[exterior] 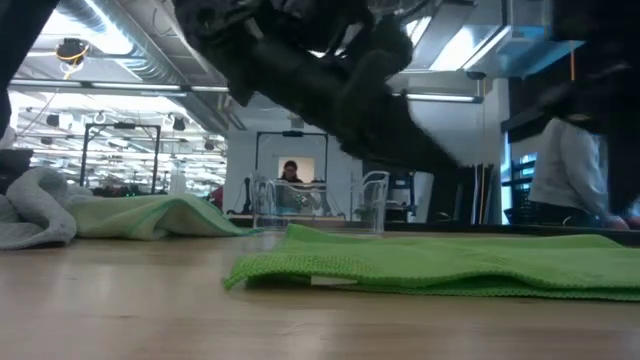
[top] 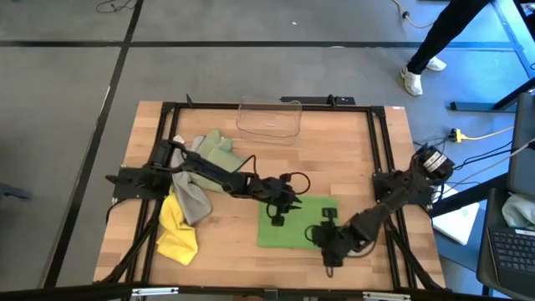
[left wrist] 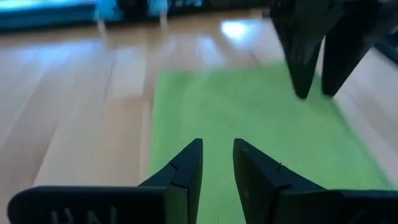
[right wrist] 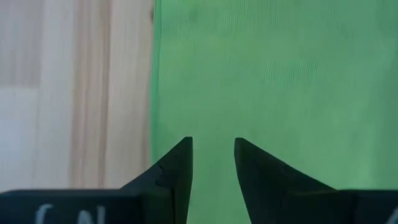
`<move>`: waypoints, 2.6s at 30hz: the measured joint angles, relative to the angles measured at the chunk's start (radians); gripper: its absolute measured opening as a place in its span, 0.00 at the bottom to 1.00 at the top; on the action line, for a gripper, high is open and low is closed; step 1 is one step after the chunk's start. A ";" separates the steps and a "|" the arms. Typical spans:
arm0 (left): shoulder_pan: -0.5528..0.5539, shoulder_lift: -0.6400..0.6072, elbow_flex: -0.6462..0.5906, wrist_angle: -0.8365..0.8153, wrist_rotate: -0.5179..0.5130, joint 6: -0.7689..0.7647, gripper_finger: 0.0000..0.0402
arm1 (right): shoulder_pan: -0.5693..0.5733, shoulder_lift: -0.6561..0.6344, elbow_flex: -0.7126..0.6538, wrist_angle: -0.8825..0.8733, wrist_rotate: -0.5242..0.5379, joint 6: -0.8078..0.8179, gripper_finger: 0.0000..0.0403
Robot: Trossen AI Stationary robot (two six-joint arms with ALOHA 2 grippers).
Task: Fold microfiber towels
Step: Fold the green microfiber cloth
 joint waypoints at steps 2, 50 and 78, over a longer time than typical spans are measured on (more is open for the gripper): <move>0.006 0.033 0.035 0.007 0.021 0.000 0.21 | 0.038 -0.001 -0.007 -0.016 0.015 0.064 0.30; -0.128 0.281 0.267 0.202 0.011 -0.048 0.21 | -0.319 -0.306 -0.453 0.187 -0.002 -0.018 0.30; -0.150 0.448 0.614 -0.179 -0.029 -0.023 0.21 | -0.343 -0.306 -0.460 0.202 0.000 -0.037 0.30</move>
